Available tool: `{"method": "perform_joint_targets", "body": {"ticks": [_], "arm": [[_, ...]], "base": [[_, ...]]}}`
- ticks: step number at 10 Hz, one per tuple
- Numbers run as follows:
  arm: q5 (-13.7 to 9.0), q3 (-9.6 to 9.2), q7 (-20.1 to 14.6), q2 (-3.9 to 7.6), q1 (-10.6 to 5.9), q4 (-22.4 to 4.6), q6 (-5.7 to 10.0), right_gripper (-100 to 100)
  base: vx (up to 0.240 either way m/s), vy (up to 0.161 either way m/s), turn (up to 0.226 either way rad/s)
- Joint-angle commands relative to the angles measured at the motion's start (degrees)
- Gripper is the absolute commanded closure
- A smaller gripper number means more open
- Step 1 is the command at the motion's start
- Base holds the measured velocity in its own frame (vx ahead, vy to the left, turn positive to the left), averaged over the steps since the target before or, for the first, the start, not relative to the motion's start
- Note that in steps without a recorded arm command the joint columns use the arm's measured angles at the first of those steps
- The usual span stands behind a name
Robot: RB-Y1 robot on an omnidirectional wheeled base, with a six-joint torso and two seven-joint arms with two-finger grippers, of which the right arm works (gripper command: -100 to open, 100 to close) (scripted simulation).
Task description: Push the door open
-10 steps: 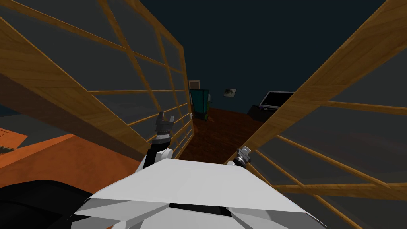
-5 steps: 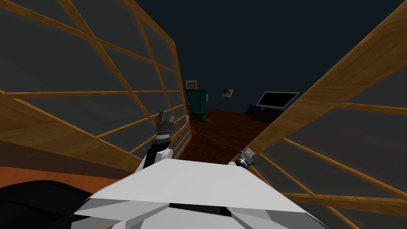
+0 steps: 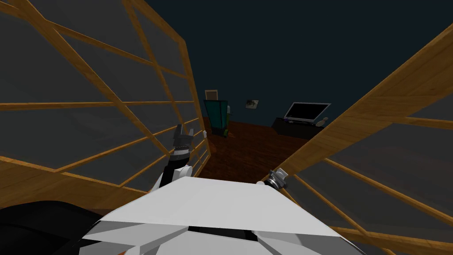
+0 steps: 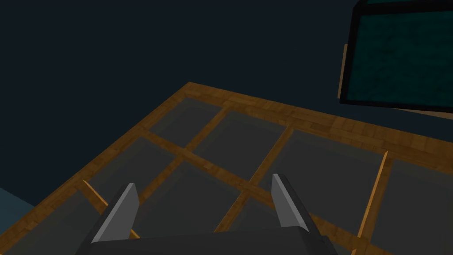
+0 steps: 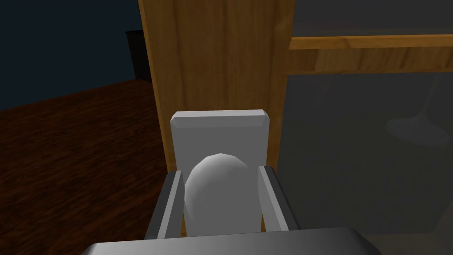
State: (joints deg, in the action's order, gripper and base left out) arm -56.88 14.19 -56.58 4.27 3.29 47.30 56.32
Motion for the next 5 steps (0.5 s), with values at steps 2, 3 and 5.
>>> {"method": "perform_joint_targets", "body": {"ticks": [2, 3, 5], "arm": [[-1.3, 1.59, -0.4, 1.0, -0.2, -1.1, 1.11, 100], [-1.9, 2.23, -0.2, 1.12, -0.08, -1.2, 1.32, 100], [-3.0, 3.33, 0.0, 1.27, 0.13, -1.3, 1.68, 100]], "base": [[0.169, -0.109, -0.035], [0.198, -0.104, -0.053], [0.196, -0.095, -0.053]]}}
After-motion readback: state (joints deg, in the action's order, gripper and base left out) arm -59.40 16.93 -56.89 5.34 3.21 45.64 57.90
